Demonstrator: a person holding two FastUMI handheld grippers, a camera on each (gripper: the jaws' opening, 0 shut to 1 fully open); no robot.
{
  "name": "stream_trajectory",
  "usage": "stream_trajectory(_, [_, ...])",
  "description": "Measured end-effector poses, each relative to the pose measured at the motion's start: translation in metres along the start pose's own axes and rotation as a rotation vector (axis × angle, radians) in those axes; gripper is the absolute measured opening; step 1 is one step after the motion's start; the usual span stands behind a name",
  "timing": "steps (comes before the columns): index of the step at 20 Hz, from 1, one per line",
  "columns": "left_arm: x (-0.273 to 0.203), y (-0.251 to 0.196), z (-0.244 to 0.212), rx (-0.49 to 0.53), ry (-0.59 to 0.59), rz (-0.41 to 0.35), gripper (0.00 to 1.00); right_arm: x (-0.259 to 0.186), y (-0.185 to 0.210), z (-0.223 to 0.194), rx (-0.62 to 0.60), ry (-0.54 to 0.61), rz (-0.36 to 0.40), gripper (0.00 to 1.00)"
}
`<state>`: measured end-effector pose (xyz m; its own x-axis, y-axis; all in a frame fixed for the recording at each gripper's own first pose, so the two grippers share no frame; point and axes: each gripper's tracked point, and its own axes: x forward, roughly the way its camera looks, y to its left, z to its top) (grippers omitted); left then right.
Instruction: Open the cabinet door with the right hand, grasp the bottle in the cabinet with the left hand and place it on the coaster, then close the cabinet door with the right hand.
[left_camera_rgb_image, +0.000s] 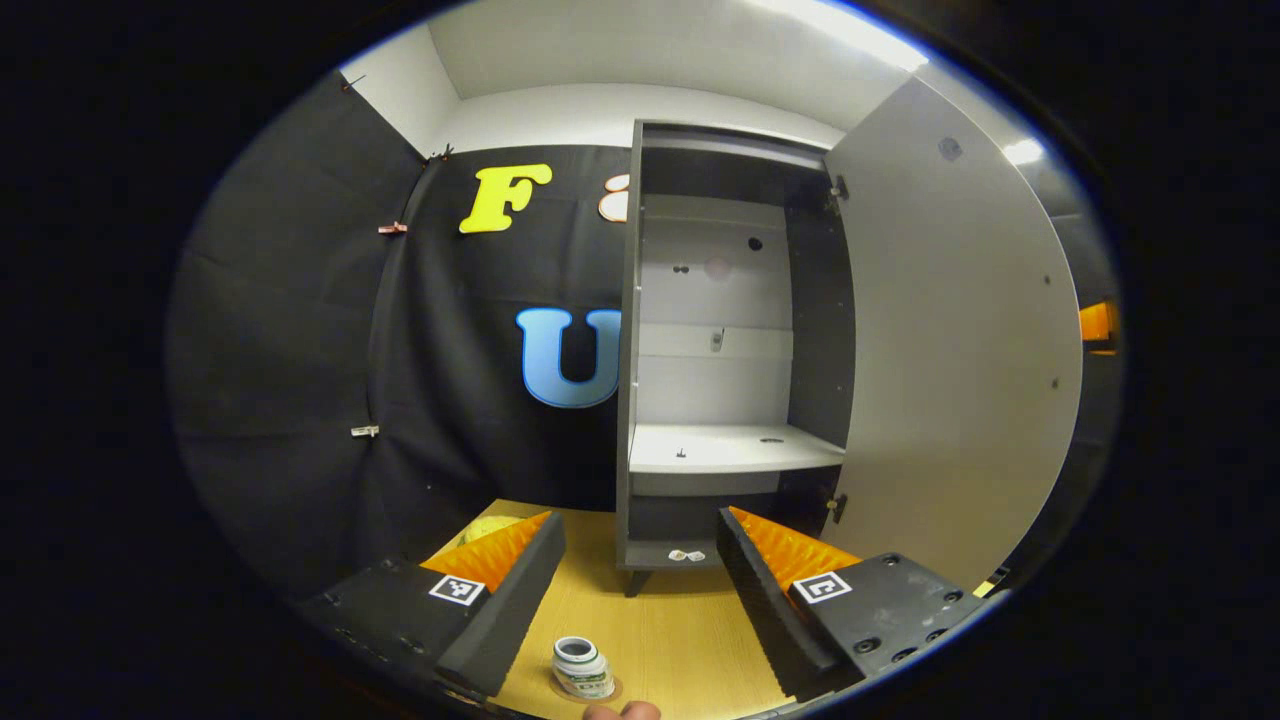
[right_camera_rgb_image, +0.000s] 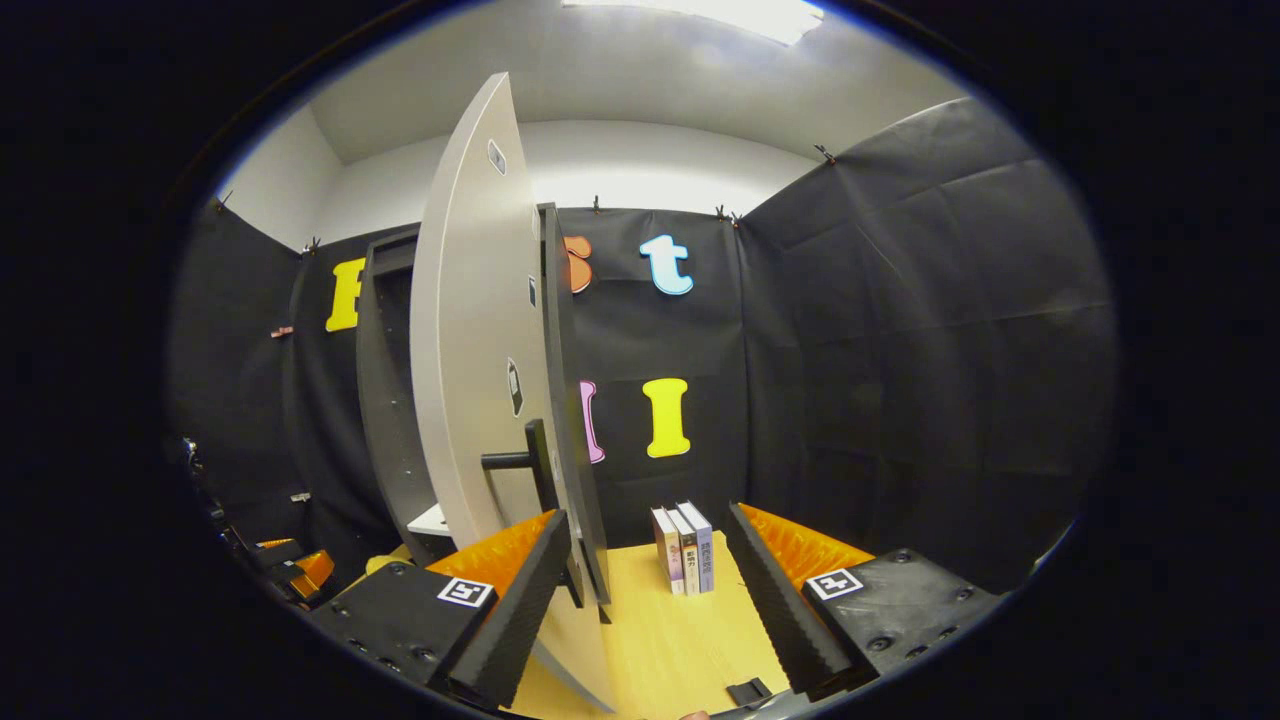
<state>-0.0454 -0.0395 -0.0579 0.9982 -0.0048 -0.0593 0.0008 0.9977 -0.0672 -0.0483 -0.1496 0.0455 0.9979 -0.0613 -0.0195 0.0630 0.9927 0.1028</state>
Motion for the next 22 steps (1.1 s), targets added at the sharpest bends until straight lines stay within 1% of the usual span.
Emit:
stream_trajectory(2, [-0.004, 0.006, 0.010, 0.018, -0.012, 0.007, 0.96, -0.003, 0.015, -0.004, -0.003, 0.014, 0.034, 0.97])
stream_trajectory(3, [-0.006, 0.008, 0.016, 0.016, -0.027, 0.004, 0.95, -0.005, 0.017, -0.004, -0.026, 0.009, 0.026, 0.98])
stream_trajectory(4, [-0.011, 0.010, 0.020, 0.016, -0.042, 0.004, 0.95, -0.005, 0.017, -0.001, -0.044, -0.001, 0.027, 0.95])
stream_trajectory(5, [-0.014, 0.013, 0.022, 0.018, -0.047, 0.007, 0.96, -0.004, 0.019, -0.002, -0.050, -0.003, 0.029, 0.94])
stream_trajectory(7, [-0.019, 0.017, 0.022, 0.029, -0.042, 0.016, 0.96, -0.006, 0.023, -0.003, -0.037, 0.002, 0.017, 0.96])
stream_trajectory(8, [-0.021, 0.020, 0.023, 0.031, -0.044, 0.018, 0.96, -0.005, 0.025, -0.004, -0.035, 0.008, 0.010, 1.00])
stream_trajectory(9, [-0.023, 0.022, 0.025, 0.030, -0.047, 0.021, 0.96, -0.007, 0.026, -0.004, -0.029, 0.008, 0.005, 0.94])
stream_trajectory(10, [-0.025, 0.024, 0.026, 0.030, -0.048, 0.023, 0.96, -0.006, 0.028, -0.005, -0.025, 0.016, 0.001, 0.87])
stream_trajectory(11, [-0.026, 0.026, 0.029, 0.030, -0.050, 0.025, 0.94, -0.007, 0.031, -0.005, -0.018, 0.018, -0.005, 0.96])
stream_trajectory(13, [-0.026, 0.029, 0.034, 0.027, -0.058, 0.024, 0.96, -0.008, 0.042, -0.008, -0.014, 0.024, -0.002, 0.96])
stream_trajectory(14, [-0.027, 0.031, 0.036, 0.027, -0.066, 0.029, 0.96, -0.008, 0.050, -0.009, -0.016, 0.030, 0.011, 0.96])
stream_trajectory(15, [-0.026, 0.032, 0.039, 0.027, -0.073, 0.032, 0.96, -0.008, 0.059, -0.011, -0.017, 0.035, 0.024, 1.00])
stream_trajectory(16, [-0.026, 0.033, 0.038, 0.029, -0.077, 0.035, 0.96, -0.009, 0.070, -0.012, -0.018, 0.038, 0.041, 0.96])
stream_trajectory(19, [-0.026, 0.035, 0.038, 0.032, -0.083, 0.049, 0.96, -0.008, 0.100, -0.017, -0.025, 0.047, 0.099, 0.96])
stream_trajectory(22, [-0.029, 0.039, 0.033, 0.034, -0.074, 0.061, 0.96, -0.004, 0.126, -0.025, 0.003, 0.070, 0.154, 0.95])
